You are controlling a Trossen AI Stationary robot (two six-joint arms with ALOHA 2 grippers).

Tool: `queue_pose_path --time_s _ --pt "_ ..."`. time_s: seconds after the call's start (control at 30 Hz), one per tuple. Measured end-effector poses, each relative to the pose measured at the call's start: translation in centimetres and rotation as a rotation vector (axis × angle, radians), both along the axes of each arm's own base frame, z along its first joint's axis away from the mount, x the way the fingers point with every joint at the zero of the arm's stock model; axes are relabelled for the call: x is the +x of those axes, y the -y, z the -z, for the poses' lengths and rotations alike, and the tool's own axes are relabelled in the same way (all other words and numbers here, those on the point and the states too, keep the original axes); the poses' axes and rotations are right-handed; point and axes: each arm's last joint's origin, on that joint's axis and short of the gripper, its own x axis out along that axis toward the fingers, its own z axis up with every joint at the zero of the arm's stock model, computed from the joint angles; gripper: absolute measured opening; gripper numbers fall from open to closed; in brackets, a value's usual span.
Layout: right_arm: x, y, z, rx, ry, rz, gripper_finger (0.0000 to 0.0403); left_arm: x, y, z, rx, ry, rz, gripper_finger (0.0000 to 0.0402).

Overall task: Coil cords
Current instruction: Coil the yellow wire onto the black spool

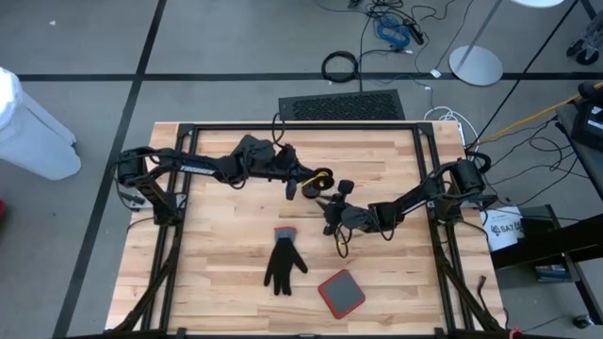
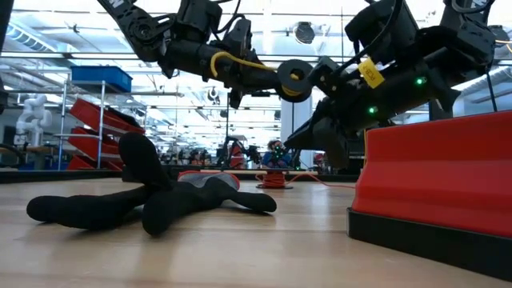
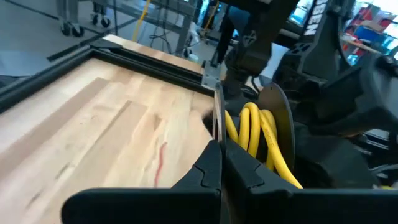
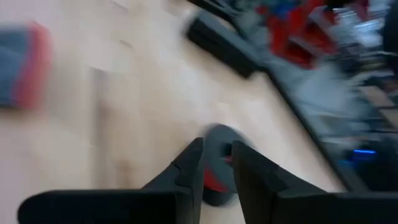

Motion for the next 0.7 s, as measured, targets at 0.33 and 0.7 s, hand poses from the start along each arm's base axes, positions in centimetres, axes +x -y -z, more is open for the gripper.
queue_pose_path --time_s 0.33,0.7 --pt "0.5 -0.5 -2.5 0.339 0.391 -0.302 0.0073 0.1 -0.5 -0.9 0.059 0.087 -0.031 0.0000" --pt "-2.5 1.4 -3.3 0.433 0.690 -0.347 0.0073 -0.3 -0.6 -3.0 0.186 0.228 -0.086 0.0000"
